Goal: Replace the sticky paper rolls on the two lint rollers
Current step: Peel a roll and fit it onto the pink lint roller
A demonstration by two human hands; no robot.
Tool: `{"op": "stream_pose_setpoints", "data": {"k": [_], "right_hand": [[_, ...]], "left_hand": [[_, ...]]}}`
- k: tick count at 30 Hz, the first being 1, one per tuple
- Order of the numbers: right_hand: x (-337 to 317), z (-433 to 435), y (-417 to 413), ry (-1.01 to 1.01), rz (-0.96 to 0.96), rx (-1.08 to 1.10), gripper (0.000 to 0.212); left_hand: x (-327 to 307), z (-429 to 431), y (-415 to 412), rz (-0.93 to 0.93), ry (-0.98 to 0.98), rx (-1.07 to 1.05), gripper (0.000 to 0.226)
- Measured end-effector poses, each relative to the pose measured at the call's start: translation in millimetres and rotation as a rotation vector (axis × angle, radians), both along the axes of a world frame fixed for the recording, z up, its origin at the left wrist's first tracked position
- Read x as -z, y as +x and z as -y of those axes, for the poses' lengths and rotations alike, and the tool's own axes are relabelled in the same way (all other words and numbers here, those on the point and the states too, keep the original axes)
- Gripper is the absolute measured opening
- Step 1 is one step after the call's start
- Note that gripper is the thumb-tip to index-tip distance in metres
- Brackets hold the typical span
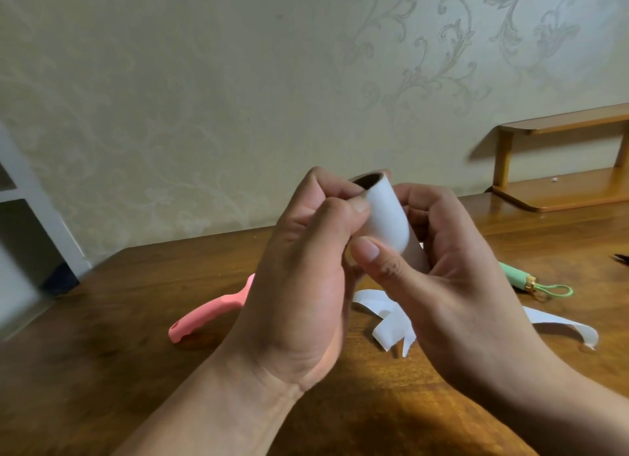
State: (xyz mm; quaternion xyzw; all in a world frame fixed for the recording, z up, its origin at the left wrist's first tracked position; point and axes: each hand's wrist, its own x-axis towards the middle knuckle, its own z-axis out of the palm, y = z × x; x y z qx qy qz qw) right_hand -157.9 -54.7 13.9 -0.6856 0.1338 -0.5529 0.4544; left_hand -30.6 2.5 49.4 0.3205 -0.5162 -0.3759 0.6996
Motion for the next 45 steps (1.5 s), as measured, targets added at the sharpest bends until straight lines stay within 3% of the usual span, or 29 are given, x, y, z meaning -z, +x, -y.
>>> {"op": "stream_pose_setpoints", "data": {"k": [5, 10, 25, 31, 41, 45], "right_hand": [[-4, -2, 0, 0.006, 0.002, -0.006, 0.033], [-4, -2, -1, 0.017, -0.005, -0.034, 0.036], [-1, 2, -2, -0.027, -0.05, 0.037, 0.039], [-2, 2, -2, -0.021, -0.048, 0.01, 0.038], [-1, 6, -1, 0.013, -0.038, 0.007, 0.042], [-3, 3, -1, 0.029, -0.028, 0.015, 0.04]], "left_hand": [[3, 3, 0, 0.068, -0.032, -0.032, 0.025], [2, 5, 3, 0.104, -0.04, -0.063, 0.007], [4, 4, 14, 0.228, -0.118, -0.081, 0.022], [5, 2, 14, 0.28, -0.102, -0.163, 0.015], [0, 0, 15, 0.267, -0.088, -0.137, 0.021], [3, -4, 10, 0.473, -0.134, -0.432, 0.029]]}}
